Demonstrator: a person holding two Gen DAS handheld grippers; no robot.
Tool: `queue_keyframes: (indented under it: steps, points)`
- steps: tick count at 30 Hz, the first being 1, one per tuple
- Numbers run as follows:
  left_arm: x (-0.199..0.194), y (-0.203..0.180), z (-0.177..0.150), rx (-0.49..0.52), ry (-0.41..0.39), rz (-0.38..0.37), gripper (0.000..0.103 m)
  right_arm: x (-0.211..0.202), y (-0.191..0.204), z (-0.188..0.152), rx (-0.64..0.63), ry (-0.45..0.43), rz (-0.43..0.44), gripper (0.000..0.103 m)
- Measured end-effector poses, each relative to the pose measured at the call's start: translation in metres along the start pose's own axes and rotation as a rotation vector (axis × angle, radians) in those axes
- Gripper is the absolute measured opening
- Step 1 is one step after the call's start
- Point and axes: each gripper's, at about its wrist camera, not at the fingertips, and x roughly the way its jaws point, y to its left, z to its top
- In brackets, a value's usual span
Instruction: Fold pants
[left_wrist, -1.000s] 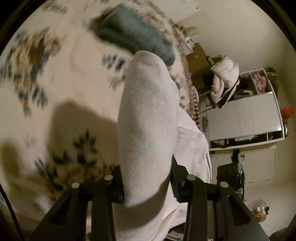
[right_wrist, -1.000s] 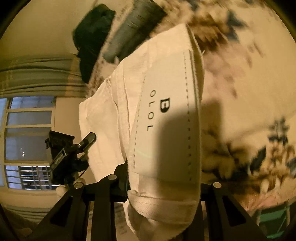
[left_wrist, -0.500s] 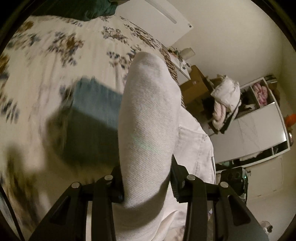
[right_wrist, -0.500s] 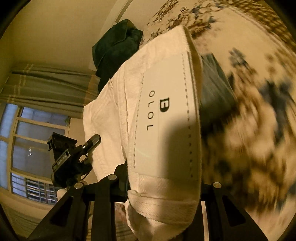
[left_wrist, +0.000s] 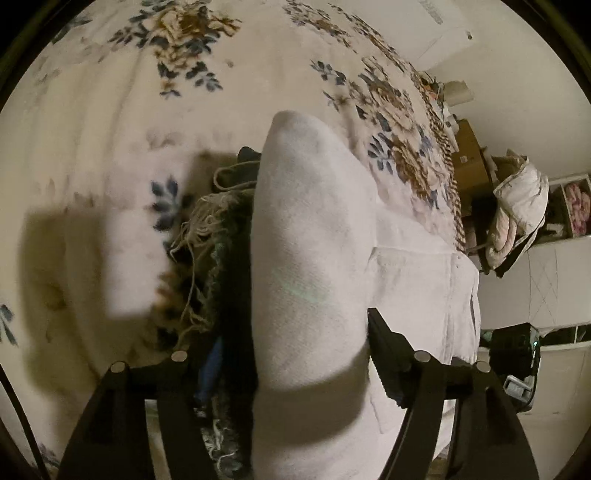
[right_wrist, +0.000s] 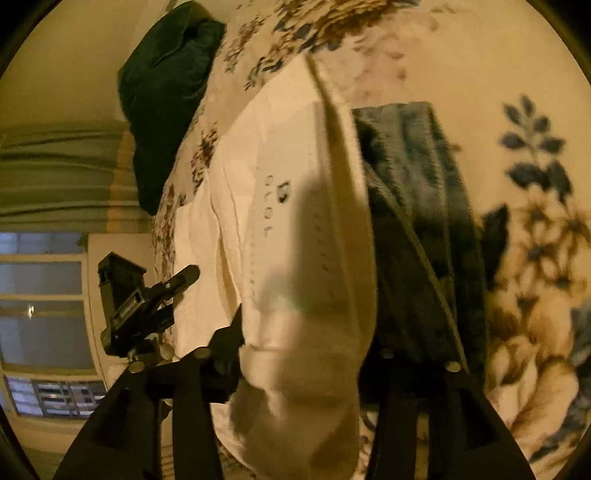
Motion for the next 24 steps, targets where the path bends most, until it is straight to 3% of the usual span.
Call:
queue_keyframes:
  steps: [2, 3, 6, 7, 9, 12, 15, 21, 22, 24]
  points:
    - [-0.008, -0.009, -0.002, 0.004, 0.001, 0.05, 0.07, -0.01, 0.002, -0.004, -0.017, -0.016, -0.057, 0.062]
    - [-0.012, -0.012, 0.0, -0.001, 0.0, 0.076, 0.07, -0.017, 0.008, -0.009, -0.042, -0.036, -0.107, 0.075]
    - [-0.033, -0.028, -0.017, 0.013, -0.059, 0.111, 0.073, -0.035, 0.025, -0.028, -0.122, -0.106, -0.286, 0.081]
    - [-0.041, -0.036, -0.028, 0.043, -0.088, 0.124, 0.082, -0.04, 0.028, -0.035, -0.142, -0.133, -0.368, 0.081]
    - [-0.042, -0.046, -0.045, 0.082, -0.112, 0.187, 0.088, -0.039, 0.021, -0.039, -0.109, -0.12, -0.383, 0.082]
    - [-0.016, -0.037, -0.061, 0.08, -0.042, 0.251, 0.088, -0.022, 0.017, -0.036, -0.036, -0.097, -0.393, 0.091]
    - [-0.013, -0.032, -0.069, 0.044, -0.057, 0.246, 0.088, -0.021, 0.016, -0.036, -0.034, -0.108, -0.412, 0.093]
    - [-0.047, -0.073, -0.089, 0.154, -0.174, 0.418, 0.091, -0.035, 0.077, -0.078, -0.293, -0.239, -0.733, 0.096]
    - [-0.052, -0.078, -0.093, 0.168, -0.186, 0.45, 0.097, -0.039, 0.086, -0.085, -0.319, -0.256, -0.768, 0.096]
    - [-0.066, -0.089, -0.101, 0.188, -0.209, 0.487, 0.098, -0.05, 0.103, -0.1, -0.346, -0.289, -0.805, 0.097]
